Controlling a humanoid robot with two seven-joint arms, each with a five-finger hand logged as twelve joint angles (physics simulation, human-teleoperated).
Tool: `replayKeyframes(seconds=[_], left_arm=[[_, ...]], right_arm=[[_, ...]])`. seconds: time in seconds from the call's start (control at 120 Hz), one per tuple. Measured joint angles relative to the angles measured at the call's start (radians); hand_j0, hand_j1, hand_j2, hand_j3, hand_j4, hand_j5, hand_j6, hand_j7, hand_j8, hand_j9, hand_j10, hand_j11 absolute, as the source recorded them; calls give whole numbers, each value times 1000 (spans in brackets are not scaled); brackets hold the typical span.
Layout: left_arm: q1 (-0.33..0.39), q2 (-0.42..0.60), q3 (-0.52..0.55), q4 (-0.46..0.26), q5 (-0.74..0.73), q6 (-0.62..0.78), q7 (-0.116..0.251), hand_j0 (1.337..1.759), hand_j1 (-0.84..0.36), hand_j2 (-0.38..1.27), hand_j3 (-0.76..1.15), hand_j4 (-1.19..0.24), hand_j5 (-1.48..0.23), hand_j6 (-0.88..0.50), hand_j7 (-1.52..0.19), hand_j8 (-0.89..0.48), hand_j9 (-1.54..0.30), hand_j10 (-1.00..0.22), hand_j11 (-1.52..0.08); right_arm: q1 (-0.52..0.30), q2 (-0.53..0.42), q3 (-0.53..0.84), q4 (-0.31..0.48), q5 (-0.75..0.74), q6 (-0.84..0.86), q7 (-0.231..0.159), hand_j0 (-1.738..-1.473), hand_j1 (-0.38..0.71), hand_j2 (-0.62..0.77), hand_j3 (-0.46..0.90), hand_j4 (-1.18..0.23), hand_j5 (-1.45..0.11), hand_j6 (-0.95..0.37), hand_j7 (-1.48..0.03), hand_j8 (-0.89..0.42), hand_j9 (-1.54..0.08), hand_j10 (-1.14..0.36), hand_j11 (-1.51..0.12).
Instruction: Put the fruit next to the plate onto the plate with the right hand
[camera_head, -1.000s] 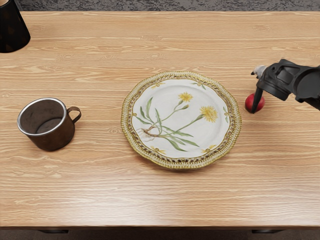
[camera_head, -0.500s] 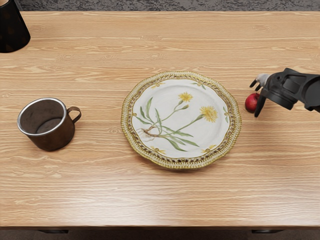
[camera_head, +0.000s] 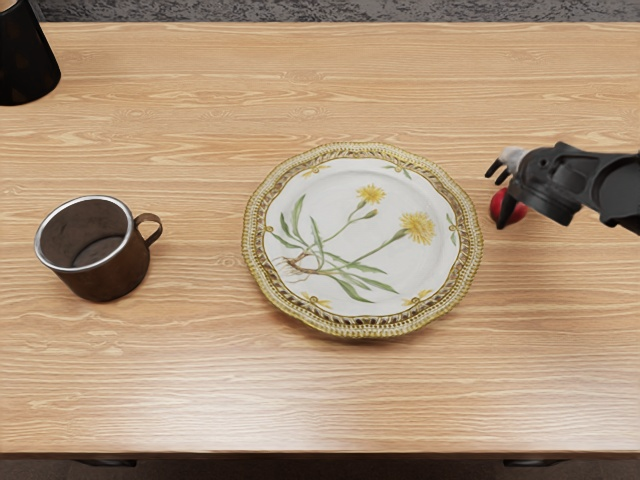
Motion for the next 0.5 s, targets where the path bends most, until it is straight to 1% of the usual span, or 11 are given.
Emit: replayKeyframes(seconds=[0.125,0.225,0.333,0.5], left_arm=[[0,0,0,0,0,0,0,1658,339,1,0,-8,-11,-8,-11,-8,-11,-8,-11],[0,0,0,0,0,0,0,1658,339,1,0,-8,-11,-8,-11,-8,-11,-8,-11],[0,0,0,0,0,0,0,1658,339,1,0,-8,-11,-8,-11,-8,-11,-8,-11],[0,0,0,0,0,0,0,1658,339,1,0,-8,-11,-8,-11,-8,-11,-8,-11]], right_arm=[[9,-13,0,35,1,-12,0,-1658,38,-63,0,-326,-421,-327,-421,-326,-421,-326,-421],[11,-19,-1,44,2,-12,0,-1658,73,-69,0,-355,-459,-356,-458,-355,-459,-354,-459],[12,-38,-2,48,2,-11,0,-1658,87,-71,0,-366,-474,-367,-473,-366,-474,-366,-474],[12,-55,-14,50,2,-12,0,-1658,0,-56,0,-294,-380,-295,-380,-295,-380,-294,-380]])
